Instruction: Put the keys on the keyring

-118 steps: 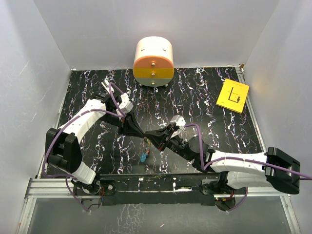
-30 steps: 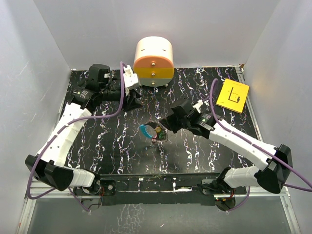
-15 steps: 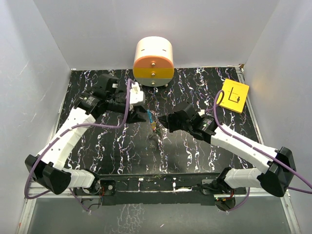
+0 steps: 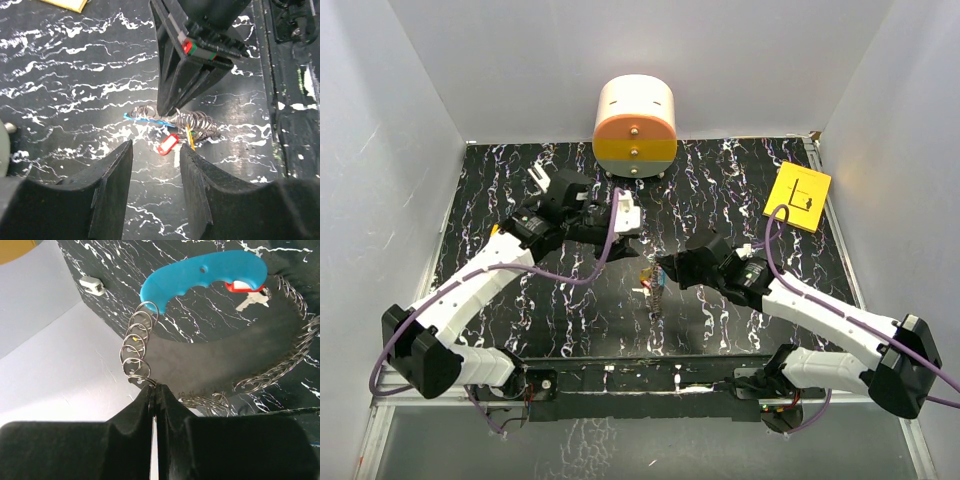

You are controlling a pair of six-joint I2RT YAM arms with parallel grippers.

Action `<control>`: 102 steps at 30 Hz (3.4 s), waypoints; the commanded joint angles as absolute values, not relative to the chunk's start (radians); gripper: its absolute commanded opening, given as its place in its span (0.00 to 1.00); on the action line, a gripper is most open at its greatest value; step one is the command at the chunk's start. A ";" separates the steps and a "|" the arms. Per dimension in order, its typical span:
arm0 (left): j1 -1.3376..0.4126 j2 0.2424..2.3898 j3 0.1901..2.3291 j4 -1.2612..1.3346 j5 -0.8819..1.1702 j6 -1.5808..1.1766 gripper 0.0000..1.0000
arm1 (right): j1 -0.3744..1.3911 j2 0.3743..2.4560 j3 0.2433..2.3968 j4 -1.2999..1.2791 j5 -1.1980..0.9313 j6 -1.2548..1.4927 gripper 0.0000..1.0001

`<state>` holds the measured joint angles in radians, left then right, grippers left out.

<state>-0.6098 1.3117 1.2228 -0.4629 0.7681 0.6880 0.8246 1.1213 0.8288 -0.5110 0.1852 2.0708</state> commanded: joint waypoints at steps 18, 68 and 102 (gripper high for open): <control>-0.816 1.184 1.032 -0.100 0.404 0.533 0.33 | 0.828 1.068 0.768 -0.337 0.310 2.509 0.08; -0.878 1.200 0.850 0.025 0.203 0.480 0.37 | 0.830 1.128 0.816 -0.187 0.242 2.466 0.08; -0.877 1.190 0.868 -0.051 0.119 0.594 0.00 | 0.834 1.077 0.770 -0.177 0.247 2.469 0.08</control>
